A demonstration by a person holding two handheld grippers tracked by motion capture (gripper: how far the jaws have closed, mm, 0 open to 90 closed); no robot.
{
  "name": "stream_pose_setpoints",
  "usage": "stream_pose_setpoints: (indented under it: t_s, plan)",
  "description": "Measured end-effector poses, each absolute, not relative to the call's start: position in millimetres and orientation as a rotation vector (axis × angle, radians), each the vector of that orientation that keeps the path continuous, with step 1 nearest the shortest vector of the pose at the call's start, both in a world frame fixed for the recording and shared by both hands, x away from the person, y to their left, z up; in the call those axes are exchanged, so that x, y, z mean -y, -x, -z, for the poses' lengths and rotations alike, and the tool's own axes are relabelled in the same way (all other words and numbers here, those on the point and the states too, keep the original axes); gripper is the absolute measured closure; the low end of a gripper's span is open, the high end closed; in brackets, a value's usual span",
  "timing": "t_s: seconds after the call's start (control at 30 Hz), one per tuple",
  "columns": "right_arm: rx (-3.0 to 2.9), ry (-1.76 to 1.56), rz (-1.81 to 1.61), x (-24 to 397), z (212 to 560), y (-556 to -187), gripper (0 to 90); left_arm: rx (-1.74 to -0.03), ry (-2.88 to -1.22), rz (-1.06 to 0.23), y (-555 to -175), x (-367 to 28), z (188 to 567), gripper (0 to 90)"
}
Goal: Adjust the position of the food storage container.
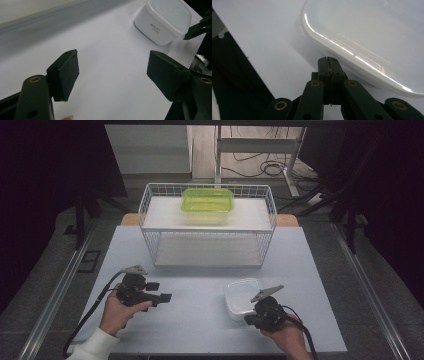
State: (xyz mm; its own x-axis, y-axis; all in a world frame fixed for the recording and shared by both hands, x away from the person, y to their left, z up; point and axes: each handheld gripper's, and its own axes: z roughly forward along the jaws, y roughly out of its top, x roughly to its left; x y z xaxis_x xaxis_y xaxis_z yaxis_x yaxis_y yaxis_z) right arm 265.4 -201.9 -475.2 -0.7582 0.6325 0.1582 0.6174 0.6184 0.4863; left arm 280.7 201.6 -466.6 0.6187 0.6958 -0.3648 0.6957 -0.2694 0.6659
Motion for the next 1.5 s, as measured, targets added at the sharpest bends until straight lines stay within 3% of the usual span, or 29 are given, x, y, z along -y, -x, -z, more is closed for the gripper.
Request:
stream_pose_setpoints:
  t_s: [0.17, 0.33, 0.6, 1.0, 1.5]
  plan:
    - [-2.728, -1.066, -0.895, 217, 451, -260, 89.4, -1.104, -1.988, 0.002, -280, -202, 467, 25.3]
    - [-2.569, -1.184, -0.916, 249, 432, -279, 89.5, -1.109, -1.977, 0.013, -281, -201, 467, 25.3]
    - [-2.493, -1.423, -0.835, 281, 461, -316, 89.5, -1.119, -1.986, -0.001, -282, -200, 469, 25.3]
    - [-2.589, -1.378, -0.822, 252, 472, -314, 89.5, -1.127, -1.981, -0.002, -282, -199, 470, 25.4]
    - [-2.664, -1.258, -0.834, 186, 481, -314, 89.6, -1.131, -1.987, 0.002, -283, -197, 472, 25.4]
